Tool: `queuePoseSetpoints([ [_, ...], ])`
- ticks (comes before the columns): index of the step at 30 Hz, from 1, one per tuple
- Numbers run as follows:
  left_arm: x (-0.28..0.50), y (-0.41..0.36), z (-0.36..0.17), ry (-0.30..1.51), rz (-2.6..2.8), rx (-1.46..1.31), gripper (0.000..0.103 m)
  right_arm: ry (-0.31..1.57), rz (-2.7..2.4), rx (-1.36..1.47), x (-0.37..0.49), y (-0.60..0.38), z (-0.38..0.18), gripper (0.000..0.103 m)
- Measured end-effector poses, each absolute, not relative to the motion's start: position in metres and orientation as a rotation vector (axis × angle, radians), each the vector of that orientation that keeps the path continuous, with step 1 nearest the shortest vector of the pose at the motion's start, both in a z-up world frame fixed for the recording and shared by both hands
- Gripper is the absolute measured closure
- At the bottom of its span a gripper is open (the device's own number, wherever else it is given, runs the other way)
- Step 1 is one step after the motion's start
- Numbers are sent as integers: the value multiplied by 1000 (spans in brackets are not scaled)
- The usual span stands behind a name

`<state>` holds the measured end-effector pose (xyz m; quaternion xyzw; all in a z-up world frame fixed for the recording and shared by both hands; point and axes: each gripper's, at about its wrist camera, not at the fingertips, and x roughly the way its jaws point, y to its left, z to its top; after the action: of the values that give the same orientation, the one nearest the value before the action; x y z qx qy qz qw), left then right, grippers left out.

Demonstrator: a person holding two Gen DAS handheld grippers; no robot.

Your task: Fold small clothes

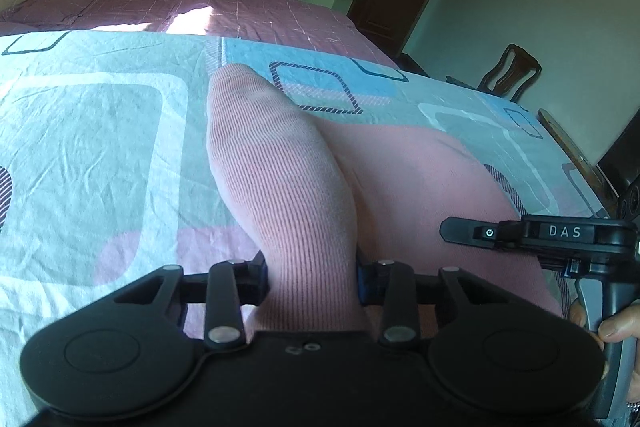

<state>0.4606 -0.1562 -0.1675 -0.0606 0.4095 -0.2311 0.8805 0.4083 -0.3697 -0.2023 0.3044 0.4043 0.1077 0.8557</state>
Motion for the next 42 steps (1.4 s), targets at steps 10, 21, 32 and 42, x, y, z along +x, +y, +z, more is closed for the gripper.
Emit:
queuePoseSetpoints([
  [10, 441, -147, -129, 792, -482, -81, 69, 801, 280, 671, 402, -346, -167, 81],
  [21, 429, -64, -106, 757, -540, -93, 69, 770, 264, 660, 392, -258, -135, 81],
  [32, 432, 90, -93, 756, -510, -100, 69, 767, 294, 677, 409, -94, -133, 81],
  [42, 471, 160, -108, 757, -417, -115, 69, 817, 369, 665, 467, -10, -166, 81],
])
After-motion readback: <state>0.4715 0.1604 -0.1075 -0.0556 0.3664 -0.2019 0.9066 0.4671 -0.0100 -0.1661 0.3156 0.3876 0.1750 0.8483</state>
